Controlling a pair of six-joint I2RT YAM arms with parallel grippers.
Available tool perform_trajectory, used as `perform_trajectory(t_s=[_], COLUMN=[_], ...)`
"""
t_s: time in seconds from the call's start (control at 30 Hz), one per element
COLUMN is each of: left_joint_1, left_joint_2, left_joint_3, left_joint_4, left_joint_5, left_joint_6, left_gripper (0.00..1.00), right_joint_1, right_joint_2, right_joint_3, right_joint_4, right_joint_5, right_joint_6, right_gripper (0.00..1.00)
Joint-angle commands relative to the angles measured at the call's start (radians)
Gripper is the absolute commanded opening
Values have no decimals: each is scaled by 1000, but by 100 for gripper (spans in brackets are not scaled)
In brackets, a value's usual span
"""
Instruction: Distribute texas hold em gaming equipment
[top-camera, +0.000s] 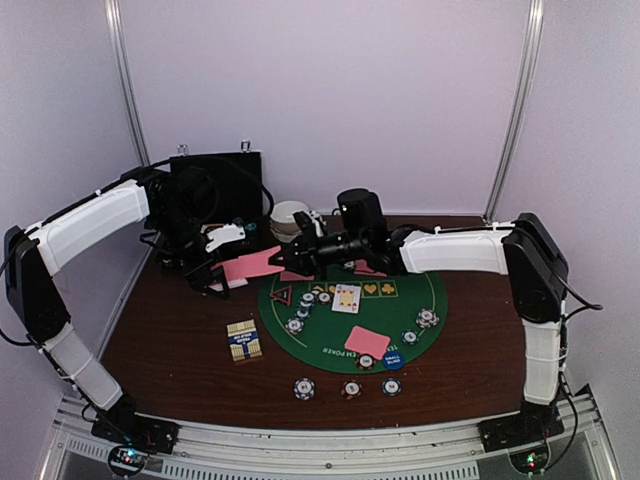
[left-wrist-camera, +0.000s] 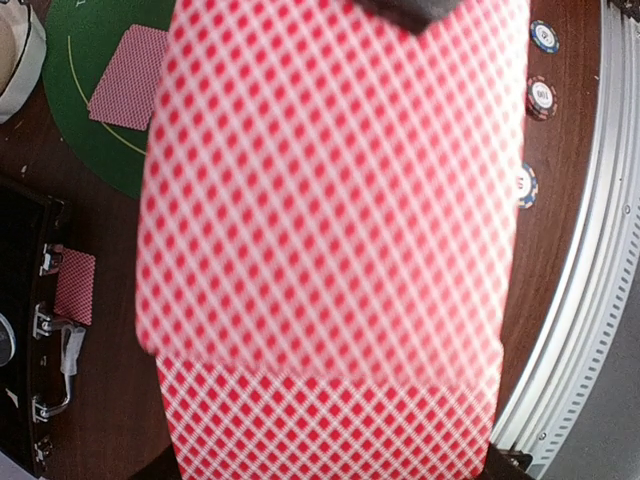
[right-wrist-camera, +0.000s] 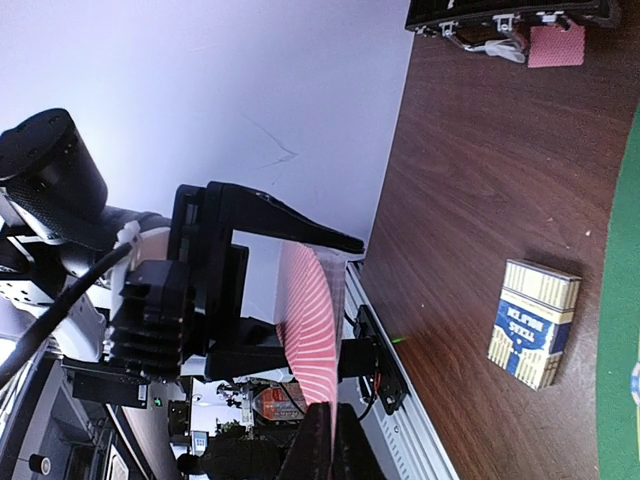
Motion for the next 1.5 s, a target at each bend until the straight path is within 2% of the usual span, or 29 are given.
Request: perform_trajectory(t_s=[0.0, 0.1, 0.2, 0.23, 0.33, 0.43, 0.53, 0.6, 0.83, 1.03, 1.27, 1.3, 1.37, 1.4, 1.47], left_joint_1=[4, 4, 4, 4, 4, 4, 4, 4, 4, 4, 4, 4, 4, 4, 4], left_joint_2=[-25, -24, -22, -23, -25, -21, -20, -18, -15, -17, -21, -21, -22, -23, -24], left_joint_3=[-5, -5, -7, -7, -7, -4, -4, -3, -1, -1, -4, -4, -4, -4, -4], left_joint_4=[12, 13, 12, 12, 12, 12, 12, 12, 12, 12, 12, 12, 12, 12, 12], left_joint_5=[-13, -25, -28, -27, -24, -25, -24, -25, -21, -19, -22, -20, -18, -19, -20], left_joint_6=[15, 15, 14, 14, 13, 13, 12, 12, 12, 11, 11, 11, 12, 12, 11], left_gripper=[0, 0, 0, 0, 0, 0, 0, 0, 0, 0, 0, 0, 0, 0, 0], right_joint_1=[-51, -87, -114, -117, -114, -83, -28, 8, 96, 140, 158, 162, 167, 170, 172], right_joint_2=[-108, -147, -170, -171, -158, -151, -141, -118, -24, 39, 84, 86, 81, 77, 61], right_joint_3=[-51, -36, 63, 106, 212, 242, 207, 191, 118, 31, 17, 14, 2, -6, -23], right_joint_4=[-87, -293, -638, -765, -1032, -1145, -1134, -1112, -943, -750, -734, -745, -753, -753, -759], right_joint_5=[-16, -1, 114, 178, 431, 772, 1074, 1209, 1534, 1616, 1566, 1550, 1525, 1518, 1492], right_joint_6=[-83, -222, -479, -607, -828, -998, -1160, -1257, -1510, -1673, -1704, -1703, -1698, -1693, -1673], right_gripper=[0, 0, 0, 0, 0, 0, 0, 0, 0, 0, 0, 9, 32, 40, 44])
